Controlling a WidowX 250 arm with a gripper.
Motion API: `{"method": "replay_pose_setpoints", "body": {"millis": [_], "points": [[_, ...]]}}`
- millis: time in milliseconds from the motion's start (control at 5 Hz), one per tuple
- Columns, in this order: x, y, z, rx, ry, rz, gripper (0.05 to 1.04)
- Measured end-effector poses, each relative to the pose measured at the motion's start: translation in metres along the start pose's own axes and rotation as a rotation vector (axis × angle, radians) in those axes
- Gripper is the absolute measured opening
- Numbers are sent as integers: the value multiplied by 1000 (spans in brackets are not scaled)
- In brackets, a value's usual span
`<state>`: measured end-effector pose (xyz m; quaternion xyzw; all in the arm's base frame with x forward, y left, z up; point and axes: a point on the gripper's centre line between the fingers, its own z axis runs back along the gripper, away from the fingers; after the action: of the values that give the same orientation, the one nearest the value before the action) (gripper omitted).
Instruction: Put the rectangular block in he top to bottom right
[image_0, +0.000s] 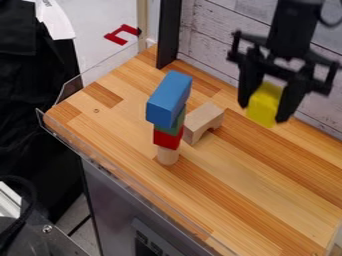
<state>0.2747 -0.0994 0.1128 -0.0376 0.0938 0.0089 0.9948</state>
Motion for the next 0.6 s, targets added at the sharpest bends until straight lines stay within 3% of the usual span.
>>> {"method": "replay_pose_setpoints", "body": {"millis": [200,600], "points": [[10,-5,-17,-26,-1,6,574],[24,-17,-52,-4,100,-27,574]]}}
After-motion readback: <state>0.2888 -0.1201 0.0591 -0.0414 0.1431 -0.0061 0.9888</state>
